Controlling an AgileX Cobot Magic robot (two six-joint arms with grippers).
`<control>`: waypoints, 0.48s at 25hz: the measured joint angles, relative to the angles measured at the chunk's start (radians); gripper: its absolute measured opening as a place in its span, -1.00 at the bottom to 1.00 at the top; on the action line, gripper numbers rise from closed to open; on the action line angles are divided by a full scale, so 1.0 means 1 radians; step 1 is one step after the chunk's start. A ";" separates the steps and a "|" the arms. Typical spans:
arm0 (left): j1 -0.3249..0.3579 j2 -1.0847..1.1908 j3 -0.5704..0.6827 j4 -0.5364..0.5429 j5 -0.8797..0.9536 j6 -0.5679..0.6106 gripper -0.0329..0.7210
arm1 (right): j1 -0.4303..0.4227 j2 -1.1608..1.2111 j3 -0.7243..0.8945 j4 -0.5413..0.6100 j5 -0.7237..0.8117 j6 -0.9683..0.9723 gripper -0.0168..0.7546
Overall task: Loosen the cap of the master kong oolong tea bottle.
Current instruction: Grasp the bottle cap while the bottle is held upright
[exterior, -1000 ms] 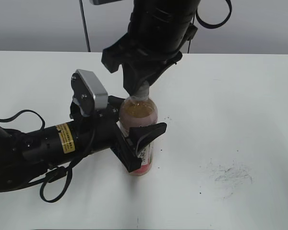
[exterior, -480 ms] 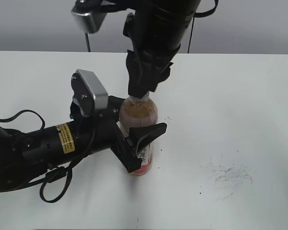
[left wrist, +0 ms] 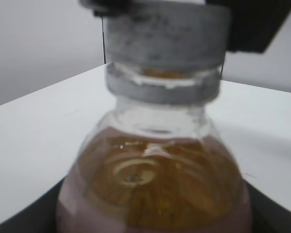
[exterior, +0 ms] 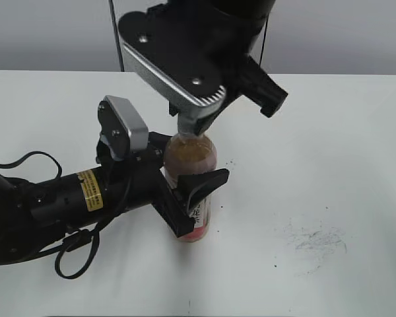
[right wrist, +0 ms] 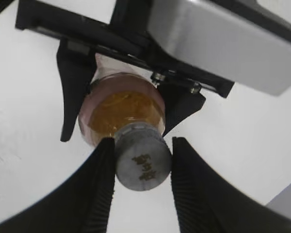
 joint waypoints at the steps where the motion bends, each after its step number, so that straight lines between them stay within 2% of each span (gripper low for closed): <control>1: 0.000 0.000 0.000 0.000 0.000 0.000 0.27 | 0.000 0.000 0.000 -0.001 0.000 -0.070 -0.26; 8: 0.000 0.000 0.000 -0.004 0.001 -0.001 0.27 | 0.000 0.000 0.000 -0.010 0.000 -0.635 -0.26; 12: 0.000 0.000 0.000 -0.005 0.001 -0.004 0.27 | 0.000 0.000 0.000 -0.013 -0.001 -0.806 -0.26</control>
